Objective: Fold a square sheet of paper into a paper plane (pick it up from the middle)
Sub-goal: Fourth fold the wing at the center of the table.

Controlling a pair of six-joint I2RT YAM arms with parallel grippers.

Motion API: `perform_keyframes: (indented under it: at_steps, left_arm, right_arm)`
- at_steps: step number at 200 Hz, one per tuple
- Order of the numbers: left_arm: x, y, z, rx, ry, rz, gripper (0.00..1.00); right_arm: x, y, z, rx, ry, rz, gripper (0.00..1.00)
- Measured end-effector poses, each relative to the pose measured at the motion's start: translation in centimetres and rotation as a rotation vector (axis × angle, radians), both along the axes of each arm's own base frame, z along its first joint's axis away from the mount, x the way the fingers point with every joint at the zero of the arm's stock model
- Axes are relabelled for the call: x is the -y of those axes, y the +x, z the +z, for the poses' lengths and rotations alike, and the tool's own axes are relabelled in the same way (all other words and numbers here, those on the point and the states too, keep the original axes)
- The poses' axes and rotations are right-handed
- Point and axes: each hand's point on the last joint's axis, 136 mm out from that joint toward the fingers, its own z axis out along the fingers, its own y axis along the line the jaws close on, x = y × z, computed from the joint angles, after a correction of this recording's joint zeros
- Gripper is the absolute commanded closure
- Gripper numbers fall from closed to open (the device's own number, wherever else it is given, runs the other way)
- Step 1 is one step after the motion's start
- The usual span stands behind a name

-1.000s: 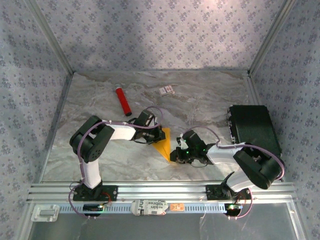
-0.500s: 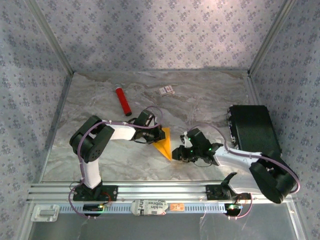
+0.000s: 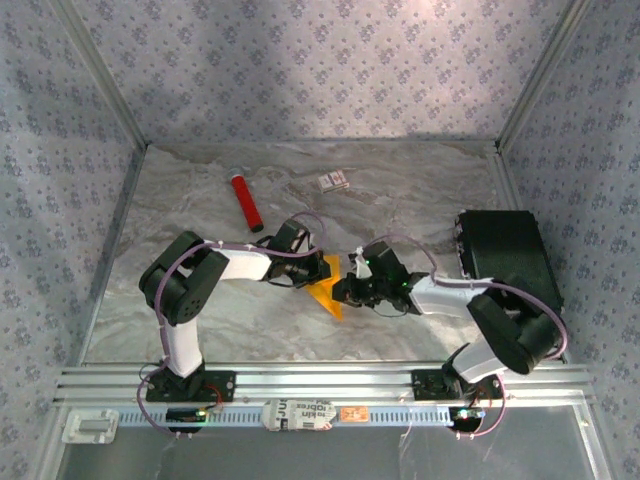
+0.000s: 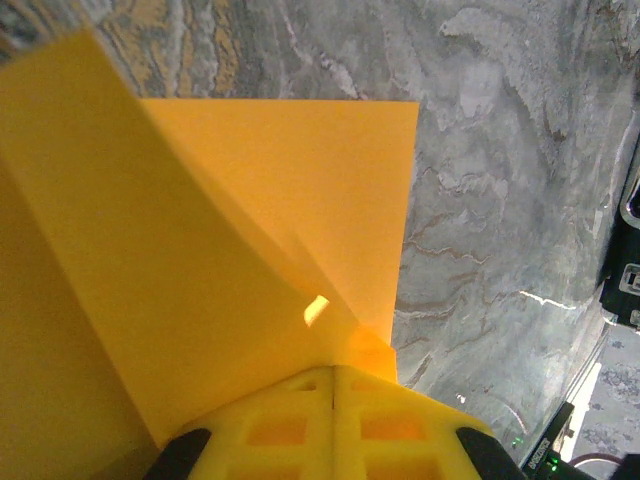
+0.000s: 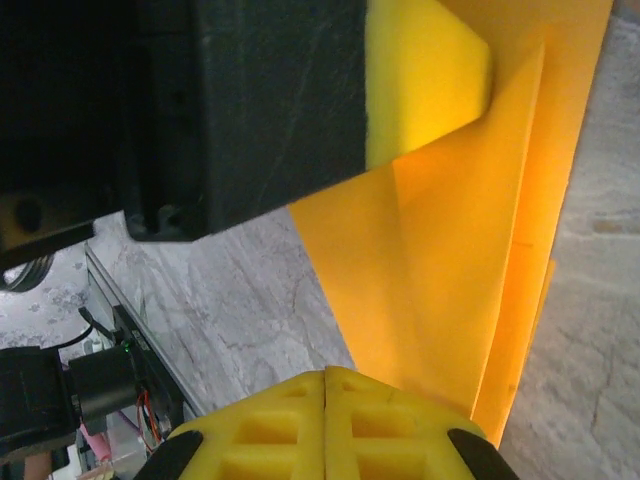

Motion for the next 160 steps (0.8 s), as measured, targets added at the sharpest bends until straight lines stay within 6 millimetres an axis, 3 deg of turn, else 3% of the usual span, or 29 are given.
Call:
perform_keyframes:
  at_steps: [34, 54, 75, 160]
  left_arm:
    - [0.0, 0.0, 0.0, 0.0, 0.0, 0.0, 0.96]
    - [0.0, 0.0, -0.1, 0.001, -0.001, 0.0, 0.96]
    - [0.0, -0.1, 0.0, 0.006, -0.006, 0.0, 0.96]
    - [-0.1, -0.2, -0.1, 0.012, -0.011, 0.0, 0.96]
  right_arm:
    - [-0.3, 0.1, -1.9, -0.047, -0.007, 0.0, 0.95]
    - [-0.6, 0.0, -2.0, -0.047, 0.008, 0.003, 0.95]
    - [-1.0, -1.4, -3.4, -0.073, 0.005, 0.024, 0.95]
    - [-0.9, -2.7, -3.2, -0.037, 0.034, 0.017, 0.95]
